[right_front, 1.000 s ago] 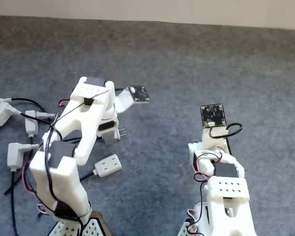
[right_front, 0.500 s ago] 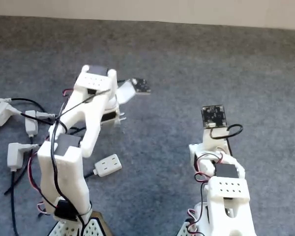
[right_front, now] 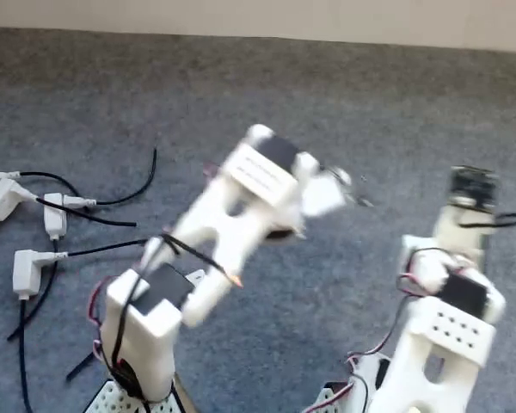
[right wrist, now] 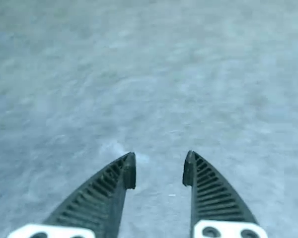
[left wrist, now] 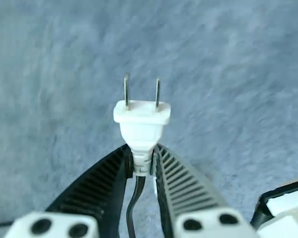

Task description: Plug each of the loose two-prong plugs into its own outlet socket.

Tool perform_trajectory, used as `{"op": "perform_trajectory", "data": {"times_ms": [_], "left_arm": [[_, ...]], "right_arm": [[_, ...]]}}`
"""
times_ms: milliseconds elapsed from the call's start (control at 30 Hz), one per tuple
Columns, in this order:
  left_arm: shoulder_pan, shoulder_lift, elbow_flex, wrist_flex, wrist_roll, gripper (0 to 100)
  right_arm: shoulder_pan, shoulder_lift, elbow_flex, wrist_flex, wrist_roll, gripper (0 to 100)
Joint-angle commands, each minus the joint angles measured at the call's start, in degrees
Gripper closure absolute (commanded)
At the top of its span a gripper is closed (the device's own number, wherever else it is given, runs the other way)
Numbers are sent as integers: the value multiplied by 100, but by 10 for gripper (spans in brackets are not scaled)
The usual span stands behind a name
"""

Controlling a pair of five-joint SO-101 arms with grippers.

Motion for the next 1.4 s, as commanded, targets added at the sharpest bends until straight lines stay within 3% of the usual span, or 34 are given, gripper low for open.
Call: {"op": "perform_trajectory", "data": {"times_ms": [0,100,267,400,533,733,800,1000,1100,1200,1367], "left_arm": [[1068,-356,4,62,273,992],[1367,-338,22,53,598,957],[1068,-400,31,97,1002,704],[189,-400,31,97,1002,723],[-787,-409,31,97,1055,752],[-3002,-585,-4,62,2936,777],[-3855,-760,-22,44,3138,776],[-6070,-1182,31,-800,2567,776],[-6730,-1182,31,-835,2110,776],[-7292,-1174,40,-958,1582,776],[-8171,-1174,629,-1890,976,776]], "right_arm": [[1059,-136,-505,66,396,835],[1077,-136,-488,75,633,835],[1077,-136,-488,92,703,835],[1051,-127,-488,84,712,835],[479,-110,-286,92,1196,835],[-1235,-75,40,101,958,835],[-1965,-66,40,127,844,835],[-3670,1235,-1209,1314,835,835],[-4136,2246,-2070,1666,967,835],[-4620,3055,-2765,1956,1688,836],[-5552,3793,-3152,2431,2004,836]]}}
